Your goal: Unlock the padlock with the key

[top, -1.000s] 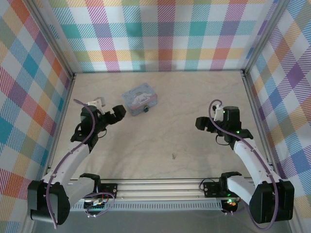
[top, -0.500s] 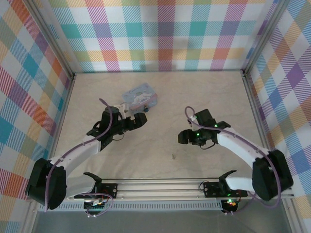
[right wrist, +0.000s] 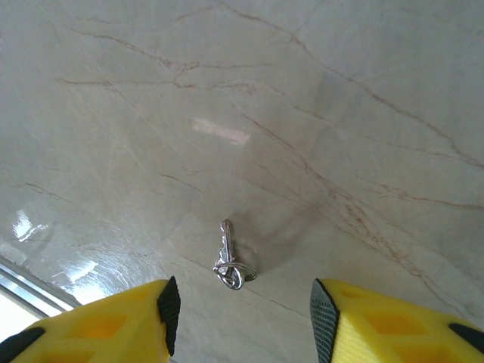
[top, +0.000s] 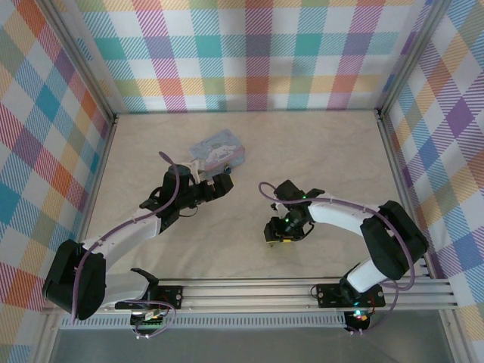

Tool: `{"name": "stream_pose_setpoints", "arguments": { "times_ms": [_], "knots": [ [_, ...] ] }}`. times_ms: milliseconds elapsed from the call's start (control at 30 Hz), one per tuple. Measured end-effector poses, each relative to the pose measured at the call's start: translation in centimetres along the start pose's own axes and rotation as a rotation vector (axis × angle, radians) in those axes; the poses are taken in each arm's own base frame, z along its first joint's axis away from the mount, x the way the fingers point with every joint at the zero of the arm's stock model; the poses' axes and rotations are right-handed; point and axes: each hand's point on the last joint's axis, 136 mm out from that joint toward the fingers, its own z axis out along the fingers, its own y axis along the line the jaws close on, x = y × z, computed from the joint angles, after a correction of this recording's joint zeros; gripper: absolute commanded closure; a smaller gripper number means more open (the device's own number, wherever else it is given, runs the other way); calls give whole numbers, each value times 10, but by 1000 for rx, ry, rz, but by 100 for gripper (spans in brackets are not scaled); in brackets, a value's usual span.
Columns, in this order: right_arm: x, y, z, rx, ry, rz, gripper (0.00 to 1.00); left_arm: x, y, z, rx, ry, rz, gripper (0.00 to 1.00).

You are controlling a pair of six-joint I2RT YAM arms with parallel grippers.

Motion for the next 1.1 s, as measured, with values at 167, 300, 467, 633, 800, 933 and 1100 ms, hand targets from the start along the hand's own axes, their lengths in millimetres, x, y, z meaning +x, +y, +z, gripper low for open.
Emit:
{"name": "stream_pose_setpoints", "arguments": {
  "times_ms": [167, 300, 467, 633, 800, 933, 1100],
  "knots": [
    [5, 1, 6, 9, 22, 11, 60, -1, 1, 0, -4, -4, 0, 0],
    [8, 1, 11, 18, 42, 12, 64, -1, 1, 0, -6, -5, 0, 0],
    [10, 5, 14, 21, 51, 14, 69, -1, 1, 0, -6, -5, 0, 0],
    [12, 8, 15, 22, 58, 7, 71, -1, 2, 0, -9, -8, 0, 0],
    [13, 8, 18, 27, 68, 6, 73, -2, 2, 0, -12, -10, 0, 0],
    [13, 7, 20, 37, 76, 16, 79, -2, 3, 0, -15, -11, -1, 0],
    [13, 6, 21, 47, 74, 28, 88, -2, 4, 0, -21, -15, -1, 0]
  ]
}}
